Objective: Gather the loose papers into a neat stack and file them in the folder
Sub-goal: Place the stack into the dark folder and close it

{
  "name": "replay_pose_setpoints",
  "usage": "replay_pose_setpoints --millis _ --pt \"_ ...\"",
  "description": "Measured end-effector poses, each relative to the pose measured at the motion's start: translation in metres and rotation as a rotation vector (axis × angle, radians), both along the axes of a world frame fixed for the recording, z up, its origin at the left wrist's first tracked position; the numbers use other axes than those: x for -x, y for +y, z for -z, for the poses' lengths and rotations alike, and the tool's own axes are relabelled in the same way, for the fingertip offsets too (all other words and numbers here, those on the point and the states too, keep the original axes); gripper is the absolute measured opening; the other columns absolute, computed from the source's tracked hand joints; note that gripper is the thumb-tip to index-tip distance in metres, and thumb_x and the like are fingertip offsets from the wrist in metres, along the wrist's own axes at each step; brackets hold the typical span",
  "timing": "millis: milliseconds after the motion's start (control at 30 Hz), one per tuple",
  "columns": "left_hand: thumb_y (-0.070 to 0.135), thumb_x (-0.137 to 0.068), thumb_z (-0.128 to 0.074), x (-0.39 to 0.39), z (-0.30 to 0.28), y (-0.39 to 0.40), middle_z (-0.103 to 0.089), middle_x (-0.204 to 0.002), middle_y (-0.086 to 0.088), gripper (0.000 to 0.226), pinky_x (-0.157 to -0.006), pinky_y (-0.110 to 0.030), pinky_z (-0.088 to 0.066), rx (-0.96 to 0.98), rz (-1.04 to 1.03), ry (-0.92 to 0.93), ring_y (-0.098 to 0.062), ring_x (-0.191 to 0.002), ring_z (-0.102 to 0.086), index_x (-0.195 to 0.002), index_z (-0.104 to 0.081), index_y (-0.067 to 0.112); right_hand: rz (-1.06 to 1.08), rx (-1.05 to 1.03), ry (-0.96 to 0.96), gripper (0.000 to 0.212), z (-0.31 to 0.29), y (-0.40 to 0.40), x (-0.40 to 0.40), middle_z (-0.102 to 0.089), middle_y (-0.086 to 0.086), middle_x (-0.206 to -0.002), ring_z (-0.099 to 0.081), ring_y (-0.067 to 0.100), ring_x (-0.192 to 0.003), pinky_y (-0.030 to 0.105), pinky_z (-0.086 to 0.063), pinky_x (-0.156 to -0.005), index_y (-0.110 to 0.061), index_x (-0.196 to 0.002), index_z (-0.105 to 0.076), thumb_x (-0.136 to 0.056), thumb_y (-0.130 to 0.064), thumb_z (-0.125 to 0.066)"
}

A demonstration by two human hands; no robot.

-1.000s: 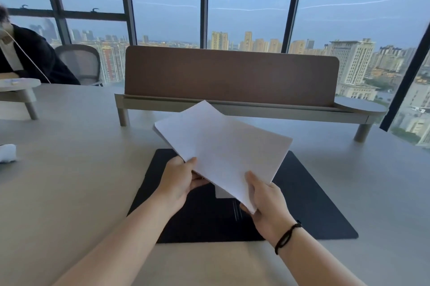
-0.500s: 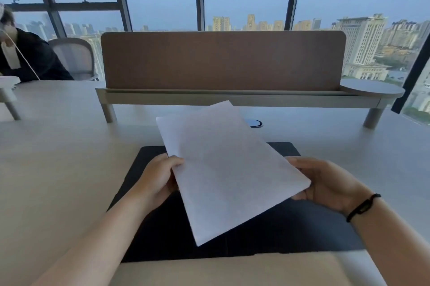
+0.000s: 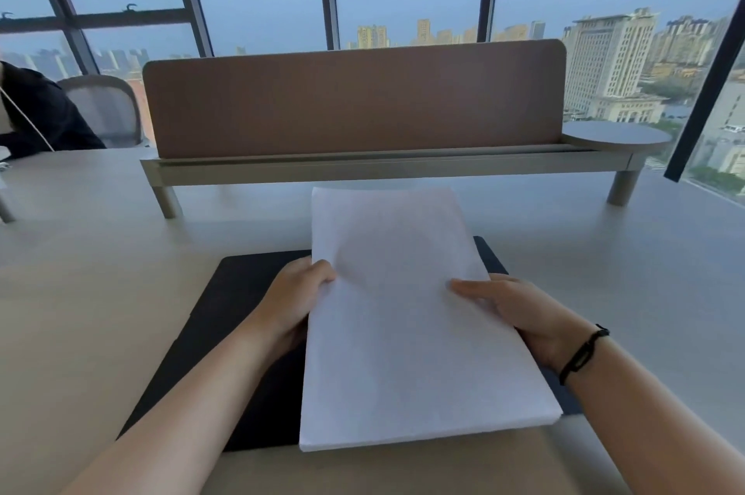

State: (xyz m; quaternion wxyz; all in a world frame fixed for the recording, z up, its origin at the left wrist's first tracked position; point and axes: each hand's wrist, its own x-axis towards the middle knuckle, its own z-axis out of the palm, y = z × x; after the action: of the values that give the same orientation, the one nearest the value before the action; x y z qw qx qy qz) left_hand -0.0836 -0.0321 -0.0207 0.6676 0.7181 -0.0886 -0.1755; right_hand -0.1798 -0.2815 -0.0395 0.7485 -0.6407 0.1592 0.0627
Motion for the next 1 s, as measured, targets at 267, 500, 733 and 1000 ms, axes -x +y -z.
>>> replay_pose_setpoints --millis 267,500,733,1000 --pt "0.036 -0.102 -0.043 -0.024 0.025 -0.019 -0.075 -0.08 -0.004 0.036 -0.052 -0.028 -0.045 -0.346 -0.118 -0.286 -0.021 -0.063 -0.064 -0.093 -0.072 0.015 0.246 0.033 -0.038 0.033 0.009 -0.042 0.002 -0.078 0.023 -0.101 -0.078 0.034 -0.076 0.041 -0.065 -0.065 0.008 -0.112 -0.071 -0.089 -0.016 -0.071" --pt "0.036 -0.082 -0.055 -0.01 0.035 -0.038 -0.064 -0.094 0.007 0.029 -0.066 -0.03 -0.041 -1.154 0.054 -0.644 -0.018 -0.08 -0.061 -0.107 -0.053 0.022 0.288 -0.02 -0.048 0.023 0.011 -0.043 -0.003 -0.08 0.018 -0.086 -0.077 0.027 -0.062 0.032 -0.06 -0.048 0.005 -0.103 -0.072 -0.091 -0.014 -0.069" --pt "0.012 -0.096 -0.046 -0.007 0.025 -0.048 -0.051 -0.074 0.002 0.03 -0.062 -0.025 -0.037 -0.988 0.135 -0.495 -0.02 -0.07 -0.055 -0.067 -0.04 0.016 0.251 0.045 -0.018 0.026 0.014 -0.035 -0.005 -0.076 0.028 -0.106 -0.074 0.036 -0.076 0.049 -0.062 -0.079 0.008 -0.107 -0.072 -0.087 -0.009 -0.071" --pt "0.011 -0.092 -0.05 -0.028 0.028 -0.021 -0.045 -0.054 0.0 0.037 -0.039 -0.017 -0.027 -0.784 0.224 -0.484 -0.007 -0.036 -0.033 -0.057 -0.037 0.012 0.194 0.191 -0.009 0.024 0.016 -0.026 -0.006 -0.076 0.027 -0.105 -0.074 0.04 -0.084 0.044 -0.063 -0.072 0.009 -0.109 -0.071 -0.093 -0.008 -0.067"
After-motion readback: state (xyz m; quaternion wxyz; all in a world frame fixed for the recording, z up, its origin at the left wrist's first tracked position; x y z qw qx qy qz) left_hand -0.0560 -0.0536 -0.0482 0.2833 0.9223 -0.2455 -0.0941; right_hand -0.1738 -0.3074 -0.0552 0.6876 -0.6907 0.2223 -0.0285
